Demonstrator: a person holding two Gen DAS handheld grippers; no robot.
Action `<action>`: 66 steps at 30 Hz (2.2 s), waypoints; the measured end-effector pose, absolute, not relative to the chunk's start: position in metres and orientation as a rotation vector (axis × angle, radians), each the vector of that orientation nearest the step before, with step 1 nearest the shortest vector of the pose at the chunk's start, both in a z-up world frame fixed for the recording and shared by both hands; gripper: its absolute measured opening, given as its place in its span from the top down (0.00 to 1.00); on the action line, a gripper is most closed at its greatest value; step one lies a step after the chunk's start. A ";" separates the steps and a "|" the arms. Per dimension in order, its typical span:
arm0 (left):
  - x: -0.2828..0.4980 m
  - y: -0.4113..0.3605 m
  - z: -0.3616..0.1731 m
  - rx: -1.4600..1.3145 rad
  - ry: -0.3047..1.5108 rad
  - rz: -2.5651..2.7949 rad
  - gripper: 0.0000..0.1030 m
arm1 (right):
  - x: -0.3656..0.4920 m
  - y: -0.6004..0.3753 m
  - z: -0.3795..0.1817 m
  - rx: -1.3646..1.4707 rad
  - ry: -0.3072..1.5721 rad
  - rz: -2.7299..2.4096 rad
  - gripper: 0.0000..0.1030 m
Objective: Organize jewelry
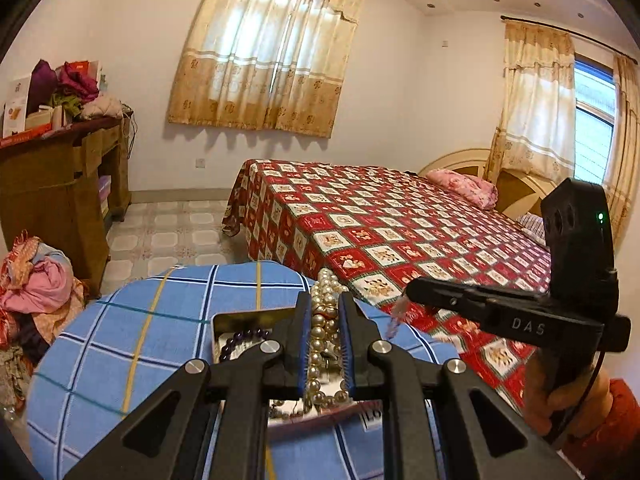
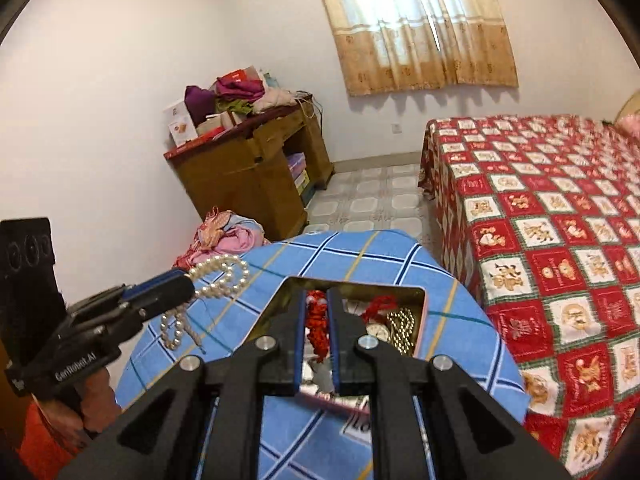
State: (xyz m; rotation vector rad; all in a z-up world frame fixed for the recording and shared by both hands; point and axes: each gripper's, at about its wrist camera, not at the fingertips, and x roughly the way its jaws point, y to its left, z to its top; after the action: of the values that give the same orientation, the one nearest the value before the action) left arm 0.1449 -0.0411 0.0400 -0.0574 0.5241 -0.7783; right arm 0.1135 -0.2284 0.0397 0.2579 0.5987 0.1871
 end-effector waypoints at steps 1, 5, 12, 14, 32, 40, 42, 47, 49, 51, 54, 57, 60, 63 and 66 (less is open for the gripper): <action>0.153 -0.046 0.034 -0.067 0.534 -0.773 0.88 | 0.121 -0.231 0.033 0.262 0.605 0.175 0.88; 0.170 -0.059 0.004 -0.076 0.589 -0.758 0.88 | 0.143 -0.239 0.001 0.303 0.662 0.147 0.88; 0.189 -0.077 -0.046 -0.042 0.701 -0.707 0.88 | 0.156 -0.245 -0.032 0.328 0.719 0.136 0.87; 0.193 -0.080 -0.054 -0.013 0.722 -0.680 0.87 | 0.157 -0.244 -0.038 0.316 0.728 0.131 0.88; 0.161 -0.059 -0.045 -0.007 0.775 -0.572 0.19 | 0.092 -0.246 -0.018 0.373 0.625 -0.024 0.21; 0.113 -0.047 -0.034 0.018 0.766 -0.436 0.19 | 0.045 -0.233 -0.010 0.353 0.642 -0.168 0.17; 0.099 -0.042 -0.027 0.020 0.760 -0.416 0.19 | 0.037 -0.229 -0.006 0.350 0.640 -0.166 0.17; 0.070 -0.034 -0.013 0.061 0.726 -0.330 0.19 | 0.010 -0.209 0.015 0.300 0.575 -0.156 0.16; 0.062 -0.031 -0.007 0.071 0.714 -0.304 0.19 | 0.000 -0.202 0.024 0.285 0.538 -0.165 0.09; 0.053 -0.027 0.000 0.075 0.698 -0.289 0.19 | -0.010 -0.196 0.034 0.274 0.497 -0.162 0.08; 0.042 -0.024 0.014 0.089 0.663 -0.250 0.19 | -0.018 -0.188 0.047 0.243 0.449 -0.172 0.08; 0.036 -0.025 0.023 0.123 0.630 -0.204 0.19 | -0.022 -0.183 0.054 0.219 0.419 -0.183 0.08; 0.026 -0.026 0.037 0.147 0.561 -0.191 0.19 | -0.029 -0.184 0.062 0.233 0.385 -0.192 0.08; 0.019 -0.025 0.048 0.142 0.510 -0.171 0.19 | -0.034 -0.185 0.067 0.242 0.357 -0.195 0.08; 0.015 -0.023 0.057 0.132 0.460 -0.166 0.19 | -0.036 -0.184 0.071 0.227 0.337 -0.210 0.08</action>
State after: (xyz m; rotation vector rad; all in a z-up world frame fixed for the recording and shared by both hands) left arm 0.0147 -0.0232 0.0568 0.1315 0.4602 -0.1656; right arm -0.0363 -0.1839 0.0709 0.2269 0.3375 -0.2102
